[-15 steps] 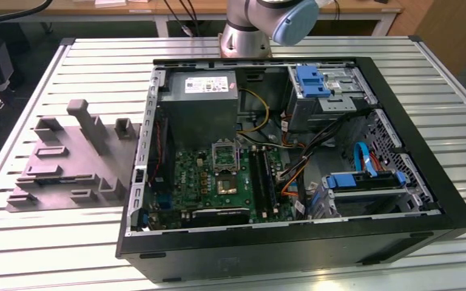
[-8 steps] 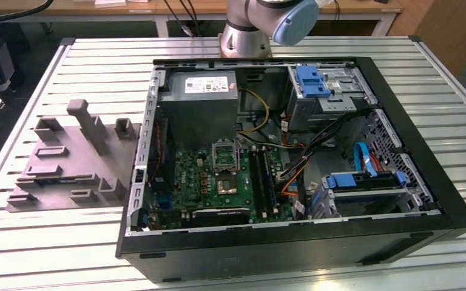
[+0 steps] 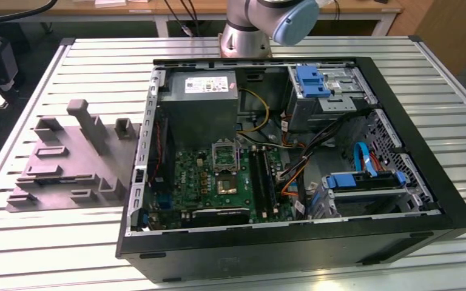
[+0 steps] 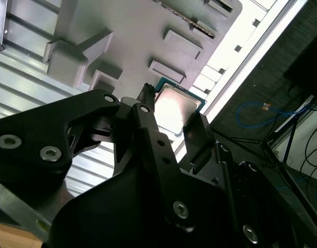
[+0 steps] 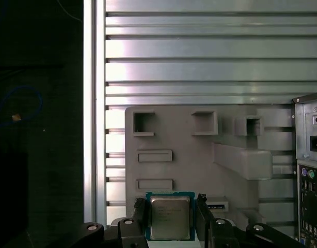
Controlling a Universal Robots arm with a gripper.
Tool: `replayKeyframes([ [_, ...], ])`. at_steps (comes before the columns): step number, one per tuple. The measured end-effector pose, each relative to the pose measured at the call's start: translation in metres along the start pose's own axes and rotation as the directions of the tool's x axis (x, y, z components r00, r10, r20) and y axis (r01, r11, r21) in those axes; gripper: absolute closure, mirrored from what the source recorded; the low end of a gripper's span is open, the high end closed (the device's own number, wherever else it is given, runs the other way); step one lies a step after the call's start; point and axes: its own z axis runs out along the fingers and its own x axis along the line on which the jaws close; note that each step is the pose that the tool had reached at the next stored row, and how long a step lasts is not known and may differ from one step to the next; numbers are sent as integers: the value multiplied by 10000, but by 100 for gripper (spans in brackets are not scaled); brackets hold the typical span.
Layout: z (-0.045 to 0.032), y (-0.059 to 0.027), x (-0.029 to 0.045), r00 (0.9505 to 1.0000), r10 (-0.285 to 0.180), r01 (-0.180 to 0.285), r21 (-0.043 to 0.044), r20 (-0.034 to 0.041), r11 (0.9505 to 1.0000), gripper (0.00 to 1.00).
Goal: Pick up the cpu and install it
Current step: 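Pick up the cpu and move it towards the insertion slot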
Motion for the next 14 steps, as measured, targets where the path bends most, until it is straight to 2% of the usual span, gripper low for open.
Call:
replayKeyframes([
  [8,-1,0,-2,10000,-1,1,1,-1,10000,53],
  [14,-47,2,-3,10000,-1,1,1,-1,10000,53],
])
